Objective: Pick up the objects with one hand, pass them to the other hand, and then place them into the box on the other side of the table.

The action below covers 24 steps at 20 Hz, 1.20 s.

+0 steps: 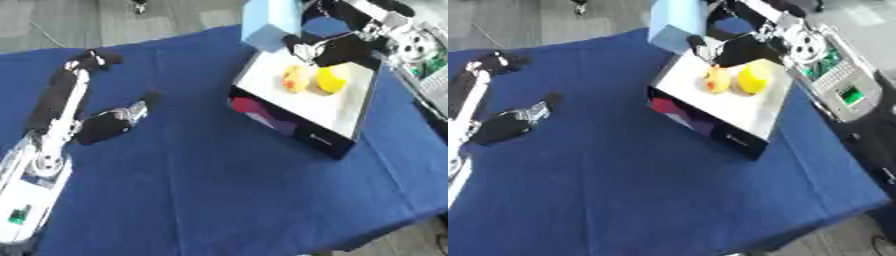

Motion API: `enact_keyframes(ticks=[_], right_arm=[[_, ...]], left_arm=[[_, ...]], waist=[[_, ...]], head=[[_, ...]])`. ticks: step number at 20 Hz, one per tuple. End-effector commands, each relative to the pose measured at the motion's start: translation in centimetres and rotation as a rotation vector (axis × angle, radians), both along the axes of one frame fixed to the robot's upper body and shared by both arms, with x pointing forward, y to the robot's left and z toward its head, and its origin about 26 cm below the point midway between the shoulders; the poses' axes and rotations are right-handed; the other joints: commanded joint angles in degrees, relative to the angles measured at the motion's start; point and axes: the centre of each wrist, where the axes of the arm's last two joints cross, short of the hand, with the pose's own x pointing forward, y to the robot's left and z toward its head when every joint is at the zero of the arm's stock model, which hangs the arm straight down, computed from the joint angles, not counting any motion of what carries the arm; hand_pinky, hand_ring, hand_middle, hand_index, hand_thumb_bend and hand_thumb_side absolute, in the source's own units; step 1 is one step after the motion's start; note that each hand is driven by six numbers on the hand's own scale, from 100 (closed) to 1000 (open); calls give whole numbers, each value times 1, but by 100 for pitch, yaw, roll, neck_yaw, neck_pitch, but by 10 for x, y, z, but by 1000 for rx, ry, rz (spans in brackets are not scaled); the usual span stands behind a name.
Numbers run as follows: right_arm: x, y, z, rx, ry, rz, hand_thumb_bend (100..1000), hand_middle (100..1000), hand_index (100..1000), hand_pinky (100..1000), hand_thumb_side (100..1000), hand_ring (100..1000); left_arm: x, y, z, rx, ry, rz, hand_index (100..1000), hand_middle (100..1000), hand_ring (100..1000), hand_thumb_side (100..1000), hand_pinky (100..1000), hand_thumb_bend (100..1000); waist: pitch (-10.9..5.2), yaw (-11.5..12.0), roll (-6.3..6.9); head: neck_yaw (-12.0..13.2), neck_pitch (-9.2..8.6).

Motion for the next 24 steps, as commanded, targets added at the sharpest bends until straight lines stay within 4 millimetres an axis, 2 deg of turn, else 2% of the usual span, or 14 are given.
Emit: enact_keyframes(ticks=[1,6,10,15,18,21,22,24], right_arm=[[-1,-21,11,-12,-36,-76,100,544,585,872,100,689],[5,-41,1,-21,-19,-148,100,547,588,872,100,690],[8,-49,-3,-28,-13,-167,100,547,589,872,100,691],[15,-65,-19,-64,36,-210,100,614,662,870,102,725],[18,-71,-25,-93,52,-213,100,723,752,872,165,756],[20,-78,-29,-109,66,-224,100,778,803,878,207,780],[20,-80,-31,-111,71,-229,100,825,842,883,247,803],[21,-84,-33,-121,78,-238,100,894,896,894,385,850]], left_arm=[[1,6,8,2,-25,3,805,737,766,688,839,507],[1,6,9,-3,-29,-1,805,736,765,691,840,514],[0,6,10,-3,-32,-3,805,736,765,691,840,514],[-1,4,10,-10,-32,-10,801,733,763,689,839,501],[-1,4,10,-12,-32,-11,799,732,763,690,839,500],[-1,4,10,-13,-31,-11,799,732,763,691,839,499],[-1,4,10,-13,-31,-10,800,732,763,692,839,498],[-1,4,10,-14,-32,-9,800,732,763,693,839,497]], waist=[[-160,-11,9],[-152,-17,43],[-149,-14,55],[-143,9,76],[-143,15,80],[-143,17,80],[-143,15,80],[-144,10,81]], head=[[-39,12],[-124,-9],[-189,-20],[-350,-64],[-356,-78],[-360,-87],[-358,-89],[-354,-90]])
